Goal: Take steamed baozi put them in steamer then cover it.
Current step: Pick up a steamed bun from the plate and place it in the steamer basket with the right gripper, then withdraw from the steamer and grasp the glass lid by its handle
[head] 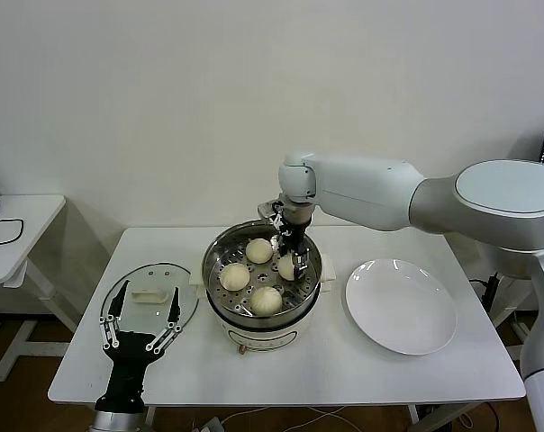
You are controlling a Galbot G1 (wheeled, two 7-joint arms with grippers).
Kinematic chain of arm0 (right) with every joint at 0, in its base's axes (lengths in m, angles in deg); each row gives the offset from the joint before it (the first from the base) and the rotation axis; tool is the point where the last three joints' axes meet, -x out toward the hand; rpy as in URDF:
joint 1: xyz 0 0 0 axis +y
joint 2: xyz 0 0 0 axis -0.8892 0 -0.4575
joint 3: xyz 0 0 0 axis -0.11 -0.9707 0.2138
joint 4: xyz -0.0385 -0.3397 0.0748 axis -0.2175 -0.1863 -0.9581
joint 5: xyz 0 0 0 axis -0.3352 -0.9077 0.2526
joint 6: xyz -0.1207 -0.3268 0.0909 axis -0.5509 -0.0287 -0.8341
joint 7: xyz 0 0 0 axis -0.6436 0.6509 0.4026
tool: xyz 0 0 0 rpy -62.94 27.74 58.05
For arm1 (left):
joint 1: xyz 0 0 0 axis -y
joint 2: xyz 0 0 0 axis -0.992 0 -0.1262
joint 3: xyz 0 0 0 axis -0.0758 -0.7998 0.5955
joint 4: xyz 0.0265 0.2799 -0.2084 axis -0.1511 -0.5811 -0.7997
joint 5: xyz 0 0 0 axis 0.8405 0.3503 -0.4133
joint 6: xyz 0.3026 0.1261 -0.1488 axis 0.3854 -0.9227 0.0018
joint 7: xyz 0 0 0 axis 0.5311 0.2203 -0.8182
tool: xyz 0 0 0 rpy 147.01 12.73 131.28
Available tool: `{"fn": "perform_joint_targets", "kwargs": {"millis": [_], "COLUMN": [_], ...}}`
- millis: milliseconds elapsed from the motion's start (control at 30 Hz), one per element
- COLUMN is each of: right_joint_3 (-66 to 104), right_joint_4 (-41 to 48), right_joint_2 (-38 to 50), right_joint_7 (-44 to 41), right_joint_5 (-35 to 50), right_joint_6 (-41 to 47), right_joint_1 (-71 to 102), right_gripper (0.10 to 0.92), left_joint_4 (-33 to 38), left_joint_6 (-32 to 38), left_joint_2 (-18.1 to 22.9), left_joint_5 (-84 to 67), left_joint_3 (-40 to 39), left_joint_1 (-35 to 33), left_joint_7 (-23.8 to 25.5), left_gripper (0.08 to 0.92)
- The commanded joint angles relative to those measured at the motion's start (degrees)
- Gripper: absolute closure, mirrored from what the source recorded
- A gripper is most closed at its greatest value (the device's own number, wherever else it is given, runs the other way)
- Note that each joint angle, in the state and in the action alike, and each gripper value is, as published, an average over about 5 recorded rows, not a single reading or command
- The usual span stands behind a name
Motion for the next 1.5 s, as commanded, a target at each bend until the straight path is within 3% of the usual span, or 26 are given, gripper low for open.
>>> {"fn": "perform_joint_targets", "kwargs": {"millis": [33,267,533,633,867,1067,1200,1500], "right_joint_3": [0.07,1.63,11.79,16.08,24.98,43.42,59.85,94.47], "right_joint_4": [0.38,-1.16,-9.86,-14.95,-24.10,-28.12,-30.59,-34.36], "right_joint_2": [-0.22,1.09,10.36,16.99,30.32,34.86,35.42,29.00], "right_joint_7": [-0.20,0.26,4.31,15.52,58.14,82.15,88.44,90.07], "right_joint_5": [-1.53,-1.70,-0.46,3.88,10.57,11.63,9.46,3.62], "right_joint_6": [-0.41,-0.56,-3.54,-6.76,-18.57,-26.64,-28.58,-30.04], "right_joint_1": [0.53,0.14,-0.72,0.42,9.44,27.17,42.72,77.79], "right_gripper": [0.297,0.212,0.203,0.203,0.203,0.203,0.203,0.203], "left_joint_4": [-0.37,-0.16,-0.40,-0.69,-1.08,-1.84,-3.43,-13.59], "left_joint_6": [-0.49,-1.00,-1.16,-1.48,-2.83,-4.38,-5.25,-6.95], "left_joint_2": [-0.03,0.03,-0.23,-0.34,-0.60,-0.82,-1.31,-4.52], "left_joint_5": [0.05,0.16,0.40,0.74,4.66,9.22,14.55,28.30], "left_joint_3": [0.06,0.09,0.29,0.39,0.62,1.31,1.59,2.57], "left_joint_1": [0.07,0.13,0.59,1.38,4.21,6.82,8.76,13.74], "left_joint_7": [-0.12,-0.18,-0.33,-0.52,-1.66,-3.27,-4.62,-7.26], "left_gripper": [0.177,0.177,0.177,0.177,0.177,0.177,0.177,0.177]}}
